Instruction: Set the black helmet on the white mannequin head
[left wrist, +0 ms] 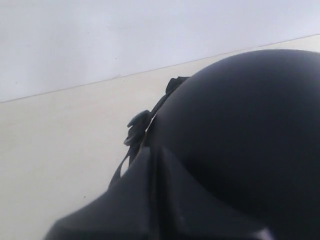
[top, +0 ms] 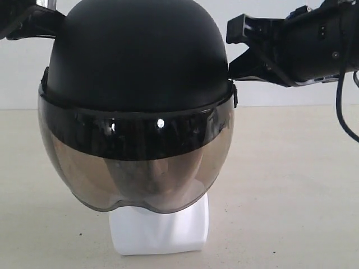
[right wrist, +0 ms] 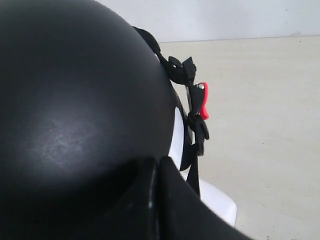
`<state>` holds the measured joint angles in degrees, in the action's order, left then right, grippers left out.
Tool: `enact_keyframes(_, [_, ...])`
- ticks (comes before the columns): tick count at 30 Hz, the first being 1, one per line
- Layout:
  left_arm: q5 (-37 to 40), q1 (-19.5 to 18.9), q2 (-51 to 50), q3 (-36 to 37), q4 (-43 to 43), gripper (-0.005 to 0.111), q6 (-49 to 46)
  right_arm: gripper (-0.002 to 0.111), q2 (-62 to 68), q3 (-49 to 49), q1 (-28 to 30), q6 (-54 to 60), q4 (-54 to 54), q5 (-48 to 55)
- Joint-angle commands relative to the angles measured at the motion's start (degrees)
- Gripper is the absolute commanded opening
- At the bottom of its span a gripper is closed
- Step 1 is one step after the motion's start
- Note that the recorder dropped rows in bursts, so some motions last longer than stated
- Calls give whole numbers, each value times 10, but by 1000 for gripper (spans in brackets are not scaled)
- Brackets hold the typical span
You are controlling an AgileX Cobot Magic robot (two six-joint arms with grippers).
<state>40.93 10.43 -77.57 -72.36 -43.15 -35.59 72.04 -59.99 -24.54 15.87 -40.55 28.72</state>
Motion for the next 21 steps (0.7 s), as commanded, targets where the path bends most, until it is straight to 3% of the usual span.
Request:
enact_keyframes(1, [57,8,0,0,-22,4,-4,0,-6,5,-8,1,-7,34])
enact_keyframes(9, [76,8,1,0,-22,4,-5,0,-22,-17,-7,1,-3,32])
enact_keyframes(15, [41,8,44,0,1,4,15,0,-38,-27,-7,-30,31,35])
enact_keyframes(21, [90,6,165,0,96,4,79,0,-167,-27,-7,-143,245,67])
